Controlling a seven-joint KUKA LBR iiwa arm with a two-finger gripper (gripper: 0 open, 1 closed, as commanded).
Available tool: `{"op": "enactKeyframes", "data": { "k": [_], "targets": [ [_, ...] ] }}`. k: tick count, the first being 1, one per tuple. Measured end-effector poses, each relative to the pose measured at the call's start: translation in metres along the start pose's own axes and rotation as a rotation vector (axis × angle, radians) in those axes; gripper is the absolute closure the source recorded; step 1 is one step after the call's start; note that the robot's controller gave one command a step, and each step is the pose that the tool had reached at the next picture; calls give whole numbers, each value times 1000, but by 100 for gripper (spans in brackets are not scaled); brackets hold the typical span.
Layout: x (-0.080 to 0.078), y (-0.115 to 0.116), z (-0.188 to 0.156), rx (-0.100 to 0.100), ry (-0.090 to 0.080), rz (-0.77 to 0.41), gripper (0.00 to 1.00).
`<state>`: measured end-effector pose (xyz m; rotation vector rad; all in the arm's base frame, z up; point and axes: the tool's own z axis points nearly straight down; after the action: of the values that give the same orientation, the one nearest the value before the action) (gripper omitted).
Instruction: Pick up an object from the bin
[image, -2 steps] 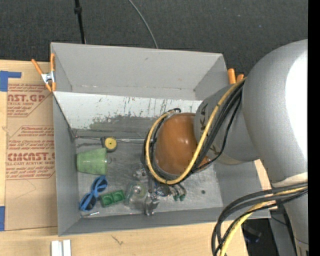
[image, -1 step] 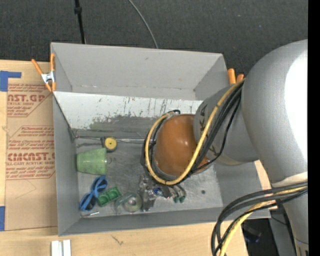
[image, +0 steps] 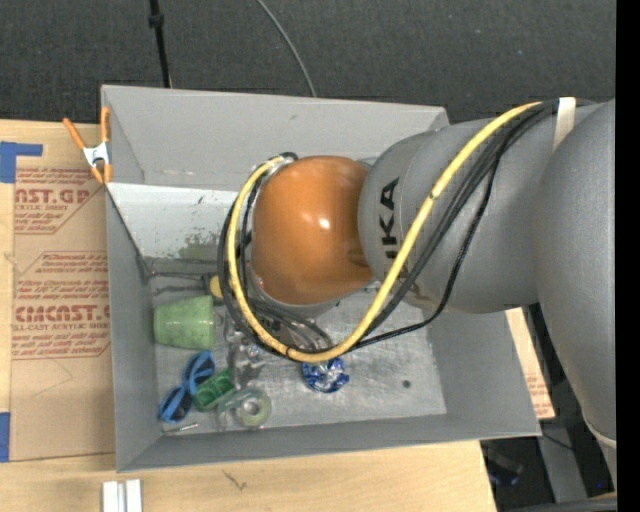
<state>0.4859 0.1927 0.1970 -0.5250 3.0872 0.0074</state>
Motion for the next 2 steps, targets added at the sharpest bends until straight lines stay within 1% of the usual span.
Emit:
{"op": "enactKeyframes", "data": {
  "k": [1,2],
  "targets": [
    [2,-13,63,2,15,-76,100],
    [2,-16,-59,2,1,-331,100]
  ]
}}
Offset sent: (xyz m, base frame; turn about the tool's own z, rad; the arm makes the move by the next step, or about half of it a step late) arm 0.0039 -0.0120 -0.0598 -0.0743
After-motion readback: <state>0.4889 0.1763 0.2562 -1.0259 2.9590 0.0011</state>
